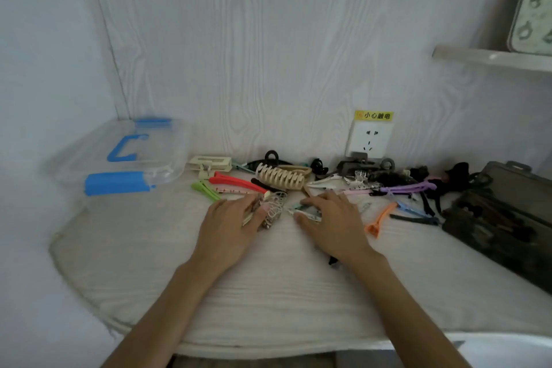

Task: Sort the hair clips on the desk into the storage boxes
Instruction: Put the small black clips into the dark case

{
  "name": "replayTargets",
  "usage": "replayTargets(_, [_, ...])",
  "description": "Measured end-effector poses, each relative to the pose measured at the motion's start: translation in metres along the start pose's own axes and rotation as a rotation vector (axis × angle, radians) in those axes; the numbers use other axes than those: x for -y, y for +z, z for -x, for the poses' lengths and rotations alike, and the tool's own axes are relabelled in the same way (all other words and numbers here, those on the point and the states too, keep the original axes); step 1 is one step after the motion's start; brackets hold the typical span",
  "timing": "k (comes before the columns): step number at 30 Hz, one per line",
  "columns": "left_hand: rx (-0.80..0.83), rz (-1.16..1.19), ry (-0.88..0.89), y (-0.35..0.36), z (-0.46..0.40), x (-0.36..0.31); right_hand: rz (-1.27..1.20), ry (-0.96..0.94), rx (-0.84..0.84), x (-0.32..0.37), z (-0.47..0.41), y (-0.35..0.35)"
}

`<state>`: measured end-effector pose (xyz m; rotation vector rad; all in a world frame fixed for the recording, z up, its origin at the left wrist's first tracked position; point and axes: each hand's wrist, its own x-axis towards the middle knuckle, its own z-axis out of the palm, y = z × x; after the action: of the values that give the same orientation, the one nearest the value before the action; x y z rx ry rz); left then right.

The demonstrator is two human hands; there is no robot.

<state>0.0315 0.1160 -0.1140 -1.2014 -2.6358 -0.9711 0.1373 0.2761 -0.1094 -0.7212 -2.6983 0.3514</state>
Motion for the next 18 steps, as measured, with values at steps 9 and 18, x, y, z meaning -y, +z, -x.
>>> replayTargets(9, [0.405,0.099,-0.25,-0.017,-0.048,-0.005,-0.14,-0.108,0.419,-0.018,-0.018,-0.038])
replayTargets(18, [0.293,-0.044,-0.171,-0.047,-0.077,-0.045,-0.13,0.123,0.265,-0.053,-0.014,-0.067])
